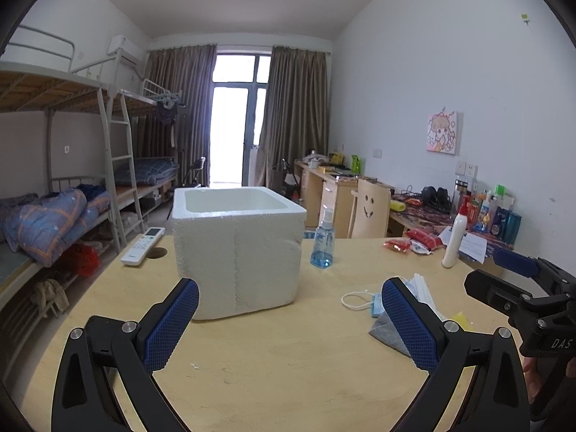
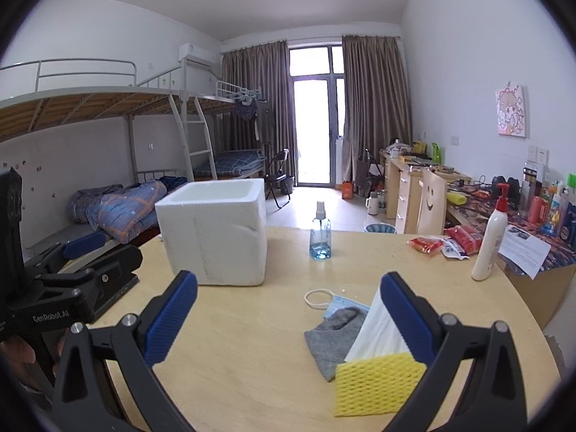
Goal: Organize soft objects
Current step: 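Withdraw both tools from the box back toward the table items, then move the left tool to the grey cloth and close on it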
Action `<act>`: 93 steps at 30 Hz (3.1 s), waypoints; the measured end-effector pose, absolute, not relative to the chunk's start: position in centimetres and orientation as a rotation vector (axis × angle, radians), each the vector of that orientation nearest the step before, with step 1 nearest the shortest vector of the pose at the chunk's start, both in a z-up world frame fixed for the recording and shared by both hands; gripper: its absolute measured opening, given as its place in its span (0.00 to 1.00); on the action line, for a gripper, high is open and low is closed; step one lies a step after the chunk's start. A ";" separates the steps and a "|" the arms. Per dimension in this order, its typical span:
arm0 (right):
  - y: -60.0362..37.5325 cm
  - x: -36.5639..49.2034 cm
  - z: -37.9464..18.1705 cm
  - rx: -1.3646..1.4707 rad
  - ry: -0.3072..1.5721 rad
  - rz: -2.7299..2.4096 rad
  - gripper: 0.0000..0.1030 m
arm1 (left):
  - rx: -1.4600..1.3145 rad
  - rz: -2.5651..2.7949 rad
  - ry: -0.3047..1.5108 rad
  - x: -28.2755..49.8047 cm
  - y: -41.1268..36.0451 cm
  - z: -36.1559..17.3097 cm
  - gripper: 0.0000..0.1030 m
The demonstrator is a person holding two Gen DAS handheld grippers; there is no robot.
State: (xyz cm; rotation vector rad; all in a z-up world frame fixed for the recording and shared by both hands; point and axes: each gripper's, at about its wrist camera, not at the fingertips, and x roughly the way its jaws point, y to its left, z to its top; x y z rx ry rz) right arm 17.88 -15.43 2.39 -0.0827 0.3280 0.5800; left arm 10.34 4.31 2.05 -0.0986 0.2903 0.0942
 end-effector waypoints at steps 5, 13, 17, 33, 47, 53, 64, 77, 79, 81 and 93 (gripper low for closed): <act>-16.3 18.3 1.8 -0.073 0.345 0.559 1.00 | -0.094 0.079 0.305 10.9 4.1 1.6 0.99; -18.3 18.7 0.9 -0.055 0.365 0.510 1.00 | -0.068 0.029 0.335 12.1 2.2 0.7 0.99; -19.7 18.9 0.5 -0.035 0.377 0.481 1.00 | -0.061 -0.009 0.363 13.1 0.8 0.3 0.99; -24.0 19.5 -1.4 -0.008 0.439 0.364 1.00 | 0.005 -0.152 0.454 16.4 -4.4 -1.6 0.99; -25.0 20.6 -3.2 -0.016 0.511 0.382 1.00 | -0.015 -0.201 0.594 19.7 -5.4 -4.0 0.99; -25.0 21.4 -4.0 -0.015 0.541 0.402 1.00 | -0.022 -0.220 0.645 21.2 -5.7 -4.9 0.98; -24.4 22.5 -4.8 -0.013 0.582 0.441 1.00 | 0.004 -0.226 0.765 23.9 -6.0 -6.9 0.78; -23.7 23.4 -5.4 -0.028 0.622 0.458 1.00 | -0.037 -0.253 0.867 26.5 -6.0 -8.3 0.59; -23.6 23.6 -5.5 -0.034 0.628 0.465 1.00 | -0.033 -0.258 0.880 26.7 -6.2 -8.6 0.56; -23.4 23.7 -5.6 -0.046 0.635 0.468 1.00 | -0.030 -0.264 0.883 26.9 -6.3 -8.7 0.53; -23.2 24.0 -6.5 -0.050 0.673 0.466 1.00 | -0.050 -0.302 0.876 27.2 -6.3 -8.8 0.17</act>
